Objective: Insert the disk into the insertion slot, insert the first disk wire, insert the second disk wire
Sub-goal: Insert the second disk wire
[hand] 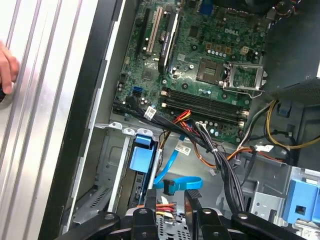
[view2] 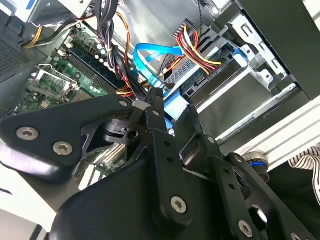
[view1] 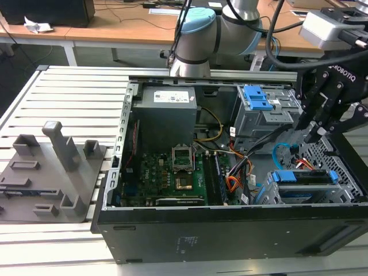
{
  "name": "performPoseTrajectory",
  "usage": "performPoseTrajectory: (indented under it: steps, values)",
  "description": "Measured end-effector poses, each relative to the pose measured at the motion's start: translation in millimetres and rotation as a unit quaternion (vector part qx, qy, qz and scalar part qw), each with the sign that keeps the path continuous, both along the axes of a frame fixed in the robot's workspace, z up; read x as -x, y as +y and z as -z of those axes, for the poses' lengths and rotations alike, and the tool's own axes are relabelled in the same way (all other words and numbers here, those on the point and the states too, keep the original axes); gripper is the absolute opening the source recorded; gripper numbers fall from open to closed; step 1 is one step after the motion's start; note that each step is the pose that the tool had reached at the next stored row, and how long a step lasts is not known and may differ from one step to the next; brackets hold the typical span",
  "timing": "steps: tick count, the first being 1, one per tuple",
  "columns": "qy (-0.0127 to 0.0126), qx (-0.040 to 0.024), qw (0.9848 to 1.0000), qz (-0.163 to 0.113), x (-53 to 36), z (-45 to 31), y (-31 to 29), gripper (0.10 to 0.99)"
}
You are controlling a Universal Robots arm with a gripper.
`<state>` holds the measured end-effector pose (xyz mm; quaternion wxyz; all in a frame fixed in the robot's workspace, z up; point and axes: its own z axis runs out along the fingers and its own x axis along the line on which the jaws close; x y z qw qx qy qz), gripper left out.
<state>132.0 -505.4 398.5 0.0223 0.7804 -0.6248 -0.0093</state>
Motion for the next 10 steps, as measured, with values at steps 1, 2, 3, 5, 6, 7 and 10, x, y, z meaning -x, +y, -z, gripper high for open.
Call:
performPoseTrajectory:
  steps: [1,2,3,5,6,7,10]
  values:
    - [0.0,-0.0014,1.0,0.0,0.2,0.5,0.0,0.361]
    - [0.0,-0.0033,1.0,-0.001,0.4,1.1,0.0,0.361]
    - [0.0,-0.0062,1.0,-0.006,0.6,7.1,0.2,0.361]
    - [0.0,-0.0056,1.0,-0.007,1.9,13.0,0.2,0.361]
    - [0.0,-0.0038,1.0,-0.004,3.8,15.9,0.3,0.361]
    - [0.0,-0.0023,1.0,0.001,5.1,18.2,0.2,0.361]
    - [-0.0001,-0.0015,0.999,0.045,5.5,27.3,0.3,0.361]
